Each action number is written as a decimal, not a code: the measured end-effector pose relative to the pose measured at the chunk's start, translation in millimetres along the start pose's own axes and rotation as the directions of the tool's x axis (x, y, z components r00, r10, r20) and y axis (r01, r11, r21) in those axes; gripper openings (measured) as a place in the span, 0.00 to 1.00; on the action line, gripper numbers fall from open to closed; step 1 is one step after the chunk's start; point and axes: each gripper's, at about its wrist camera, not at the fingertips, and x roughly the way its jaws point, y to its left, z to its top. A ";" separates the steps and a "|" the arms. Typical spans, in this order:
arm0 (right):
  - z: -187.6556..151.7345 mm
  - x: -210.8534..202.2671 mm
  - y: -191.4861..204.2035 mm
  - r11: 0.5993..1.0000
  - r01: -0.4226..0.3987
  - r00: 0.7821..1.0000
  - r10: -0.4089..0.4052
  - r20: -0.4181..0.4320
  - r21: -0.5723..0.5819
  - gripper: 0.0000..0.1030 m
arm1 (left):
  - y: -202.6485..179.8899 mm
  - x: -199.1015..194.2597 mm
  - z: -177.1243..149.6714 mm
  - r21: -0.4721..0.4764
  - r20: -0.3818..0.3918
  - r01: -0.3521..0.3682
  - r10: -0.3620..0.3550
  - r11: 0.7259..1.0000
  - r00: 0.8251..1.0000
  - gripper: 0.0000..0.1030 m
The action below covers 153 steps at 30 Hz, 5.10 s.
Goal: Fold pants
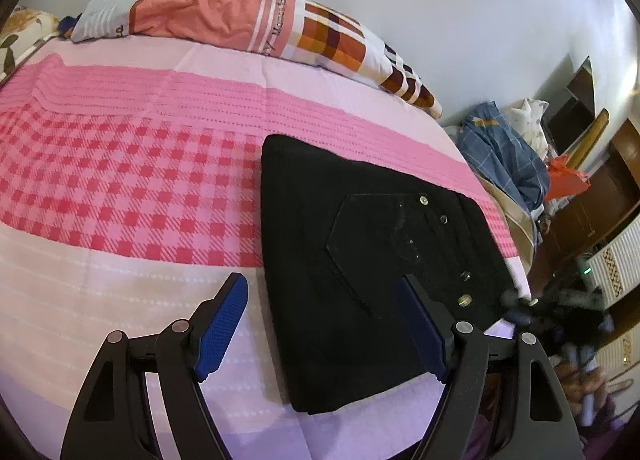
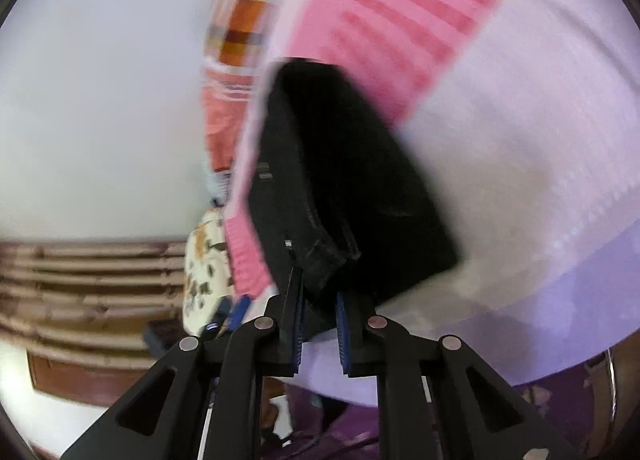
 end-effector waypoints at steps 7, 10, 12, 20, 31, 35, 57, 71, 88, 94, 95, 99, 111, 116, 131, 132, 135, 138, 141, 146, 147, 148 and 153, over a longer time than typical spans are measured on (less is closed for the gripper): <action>6.1 6.1 -13.0 0.998 -0.016 0.999 0.019 -0.041 0.059 0.12 | -1.2 11.2 -3.4 0.029 -0.042 -0.029 0.030 0.999 0.999 0.75; 5.8 5.6 -13.1 0.998 -0.013 0.999 0.016 -0.042 0.054 0.13 | 1.4 14.0 -3.6 0.020 -0.034 -0.030 0.031 0.999 0.999 0.75; 6.6 5.2 -14.8 0.998 -0.020 0.999 0.023 -0.046 0.066 0.14 | 2.7 17.0 -5.2 0.023 -0.037 -0.038 0.039 0.999 0.999 0.75; 7.7 -1.8 -6.3 0.999 0.001 0.999 0.001 -0.049 0.039 0.36 | 11.1 11.8 -5.2 0.007 -0.001 -0.065 0.066 0.998 0.998 0.75; 24.5 -40.5 37.4 0.954 0.234 0.970 -0.216 0.110 -0.186 0.63 | 4.0 13.0 -5.9 0.070 0.015 -0.148 0.147 0.987 0.989 0.75; 34.3 -22.2 60.4 0.906 0.304 0.952 -0.276 0.132 -0.296 0.69 | -1.5 13.2 -5.6 0.107 0.026 -0.186 0.184 0.977 0.982 0.75; 48.3 50.8 68.7 0.773 0.369 0.914 -0.403 0.051 -0.516 0.91 | -18.1 34.5 1.8 0.240 0.006 -0.305 0.313 0.922 0.950 0.75; 66.5 27.6 45.4 0.882 0.123 0.979 -0.182 -0.088 -0.456 1.00 | -13.9 60.3 6.8 0.278 -0.049 -0.331 0.357 0.902 0.933 0.75; 66.7 63.7 75.9 0.765 0.165 0.931 -0.329 -0.158 -0.623 0.97 | 1.5 79.9 19.6 0.240 -0.150 -0.224 0.264 0.945 0.953 0.80; 72.1 62.9 75.3 0.736 0.166 0.909 -0.372 -0.189 -0.656 0.65 | 19.1 85.0 30.6 0.168 -0.216 -0.065 0.101 0.984 0.971 0.81; 74.9 60.9 72.9 0.740 0.169 0.907 -0.374 -0.191 -0.651 0.60 | 20.2 85.1 32.2 0.176 -0.220 -0.050 0.088 0.983 0.972 0.81; 80.5 55.5 67.0 0.765 0.151 0.911 -0.354 -0.213 -0.626 0.62 | 23.3 87.0 38.1 0.201 -0.245 0.004 0.046 0.980 0.968 0.81; 84.0 46.5 58.4 0.809 0.098 0.918 -0.298 -0.260 -0.580 0.45 | 6.8 101.0 46.1 0.237 -0.318 0.126 -0.045 0.963 0.947 0.85; 92.1 47.1 55.6 0.808 0.090 0.911 -0.303 -0.278 -0.582 0.45 | 8.1 101.9 49.1 0.207 -0.333 0.144 -0.069 0.968 0.940 0.79; 114.4 56.7 47.3 0.893 -0.048 0.853 -0.197 -0.484 -0.448 0.80 | 41.9 91.9 55.0 0.093 -0.423 0.198 -0.141 0.976 0.895 0.54; 113.1 57.5 48.7 0.890 -0.053 0.850 -0.198 -0.488 -0.453 0.82 | 44.9 92.9 56.5 0.062 -0.432 0.218 -0.170 0.974 0.886 0.56; 101.7 58.2 54.0 0.859 -0.068 0.848 -0.218 -0.483 -0.507 0.92 | 50.5 97.4 60.7 -0.022 -0.444 0.266 -0.248 0.964 0.861 0.58; 94.7 58.0 55.5 0.842 -0.083 0.853 -0.216 -0.475 -0.532 0.92 | 49.9 99.0 59.3 -0.040 -0.444 0.311 -0.295 0.950 0.846 0.58; 94.4 51.9 52.4 0.836 -0.086 0.860 -0.212 -0.463 -0.542 0.78 | 45.3 96.5 57.1 -0.002 -0.432 0.308 -0.278 0.952 0.858 0.55; 116.9 46.6 38.5 0.884 -0.060 0.868 -0.184 -0.461 -0.465 0.52 | 48.6 96.3 58.5 0.007 -0.431 0.285 -0.254 0.959 0.866 0.46; 115.5 47.1 40.4 0.877 -0.053 0.867 -0.197 -0.458 -0.478 0.52 | 48.9 96.9 59.2 0.000 -0.434 0.283 -0.255 0.959 0.864 0.46; 113.5 47.8 43.3 0.867 -0.046 0.869 -0.210 -0.447 -0.497 0.55 | 49.3 97.7 59.1 0.003 -0.433 0.281 -0.252 0.960 0.866 0.47; 100.7 47.3 45.7 0.862 0.000 0.901 -0.220 -0.374 -0.507 0.37 | 36.4 91.7 52.9 0.032 -0.357 0.243 -0.216 0.969 0.909 0.41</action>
